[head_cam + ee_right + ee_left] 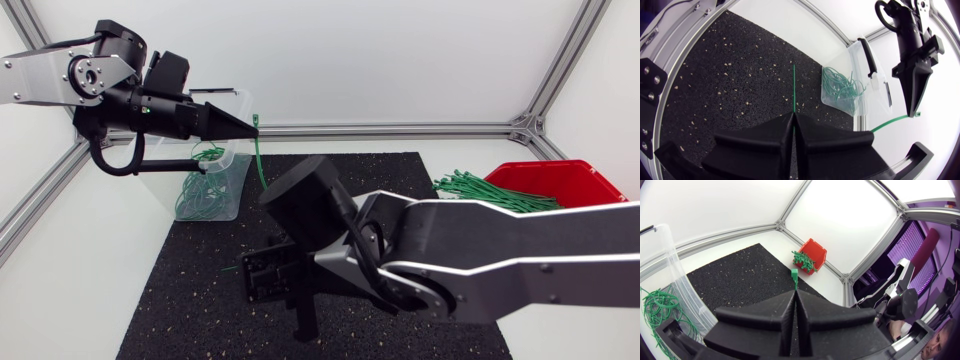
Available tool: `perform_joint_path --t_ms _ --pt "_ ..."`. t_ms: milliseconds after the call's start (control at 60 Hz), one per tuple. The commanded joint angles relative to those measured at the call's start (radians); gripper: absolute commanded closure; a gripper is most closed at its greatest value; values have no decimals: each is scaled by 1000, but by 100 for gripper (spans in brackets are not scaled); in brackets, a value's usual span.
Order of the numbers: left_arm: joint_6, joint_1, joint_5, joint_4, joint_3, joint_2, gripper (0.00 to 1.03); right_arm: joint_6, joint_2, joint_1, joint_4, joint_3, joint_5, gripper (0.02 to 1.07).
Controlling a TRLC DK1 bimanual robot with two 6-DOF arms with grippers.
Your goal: Take a green cable tie from the red box, thread the tail through the head to close it, then place it in the transparent bin on the left.
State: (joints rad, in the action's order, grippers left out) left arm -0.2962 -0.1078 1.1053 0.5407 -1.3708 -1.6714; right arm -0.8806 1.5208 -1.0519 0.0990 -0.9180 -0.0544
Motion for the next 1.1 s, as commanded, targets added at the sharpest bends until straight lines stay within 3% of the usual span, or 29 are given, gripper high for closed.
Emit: perform_joint_path --t_ms 0,233,483,633,767,883,1083 --pt "-1 -10 -4 -25 58 29 100 72 -25 15 42 -24 14 102" --pt "26 -30 -12 -156 173 107 100 135 -62 21 105 -7 19 102" --pt "28 -52 -12 -174 193 119 100 207 -90 46 64 24 -7 102" --pt "29 -61 -12 -217 226 137 100 304 -97 66 82 21 42 102" --pt "49 -63 -10 -280 268 167 100 391 -108 104 162 -25 122 102" --pt "69 -72 -10 -329 302 187 100 459 -83 118 271 -91 133 102" --pt "77 -81 -10 -364 342 217 100 486 -113 119 312 -107 140 102"
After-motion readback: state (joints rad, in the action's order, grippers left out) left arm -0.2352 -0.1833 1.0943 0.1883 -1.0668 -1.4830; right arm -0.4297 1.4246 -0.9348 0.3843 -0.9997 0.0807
